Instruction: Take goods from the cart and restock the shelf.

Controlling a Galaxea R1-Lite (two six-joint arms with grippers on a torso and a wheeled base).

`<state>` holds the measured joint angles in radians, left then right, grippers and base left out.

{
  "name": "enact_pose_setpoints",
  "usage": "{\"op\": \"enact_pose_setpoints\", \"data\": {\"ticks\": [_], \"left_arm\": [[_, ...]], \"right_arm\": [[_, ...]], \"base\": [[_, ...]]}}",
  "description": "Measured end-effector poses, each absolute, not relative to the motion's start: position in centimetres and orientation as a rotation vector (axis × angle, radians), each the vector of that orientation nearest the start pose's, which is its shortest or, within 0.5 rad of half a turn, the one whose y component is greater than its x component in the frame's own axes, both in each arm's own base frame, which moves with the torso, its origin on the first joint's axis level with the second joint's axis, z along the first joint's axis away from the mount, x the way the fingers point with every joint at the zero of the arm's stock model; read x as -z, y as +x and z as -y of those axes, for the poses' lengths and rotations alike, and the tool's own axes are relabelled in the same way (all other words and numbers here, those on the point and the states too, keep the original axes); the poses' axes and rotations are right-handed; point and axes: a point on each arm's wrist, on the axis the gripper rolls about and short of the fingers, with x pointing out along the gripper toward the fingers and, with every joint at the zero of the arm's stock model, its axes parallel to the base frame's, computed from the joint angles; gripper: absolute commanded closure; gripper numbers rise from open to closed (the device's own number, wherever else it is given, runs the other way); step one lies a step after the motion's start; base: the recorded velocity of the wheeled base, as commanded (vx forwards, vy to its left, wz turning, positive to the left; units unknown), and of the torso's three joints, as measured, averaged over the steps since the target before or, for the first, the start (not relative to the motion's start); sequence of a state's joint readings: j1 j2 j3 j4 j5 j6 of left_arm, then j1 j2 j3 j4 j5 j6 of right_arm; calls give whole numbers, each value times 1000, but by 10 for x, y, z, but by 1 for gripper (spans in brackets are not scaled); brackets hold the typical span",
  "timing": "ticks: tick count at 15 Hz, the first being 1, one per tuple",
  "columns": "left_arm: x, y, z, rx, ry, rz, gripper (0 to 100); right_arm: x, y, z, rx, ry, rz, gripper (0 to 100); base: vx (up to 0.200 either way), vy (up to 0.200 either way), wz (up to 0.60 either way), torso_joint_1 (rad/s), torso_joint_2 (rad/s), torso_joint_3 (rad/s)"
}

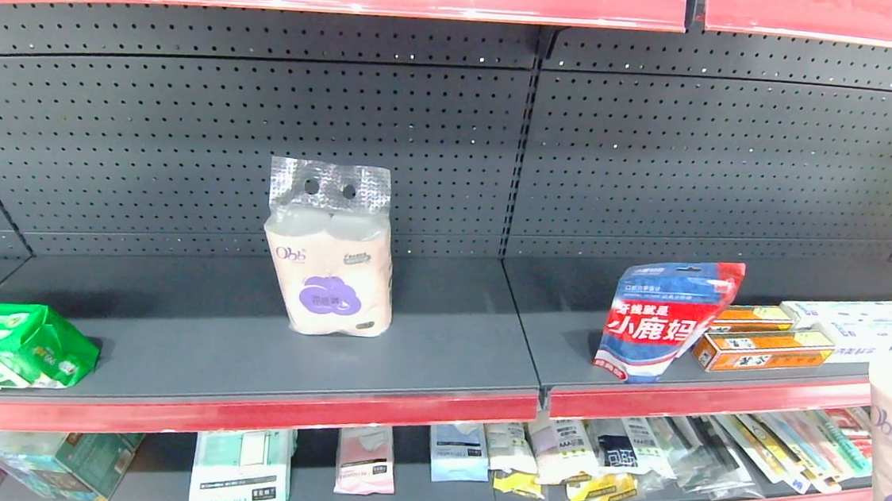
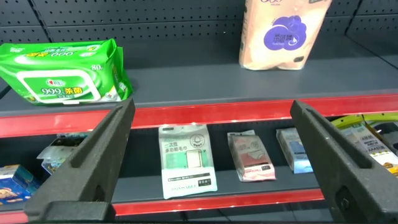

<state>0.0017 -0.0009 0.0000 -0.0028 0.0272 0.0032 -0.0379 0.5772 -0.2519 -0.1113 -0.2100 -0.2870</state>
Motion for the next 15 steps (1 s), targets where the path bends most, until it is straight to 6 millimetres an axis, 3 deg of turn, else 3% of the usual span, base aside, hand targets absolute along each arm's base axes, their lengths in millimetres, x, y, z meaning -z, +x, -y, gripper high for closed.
{"op": "enact_pose_setpoints", "data": {"ticks": [15], "left_arm": [[-81,-20,-1,-20,27,-36,0]], "right_arm": [[-158,35,6,217,-300,-228,100]], "base": [[0,0,0,0,0,0]]}}
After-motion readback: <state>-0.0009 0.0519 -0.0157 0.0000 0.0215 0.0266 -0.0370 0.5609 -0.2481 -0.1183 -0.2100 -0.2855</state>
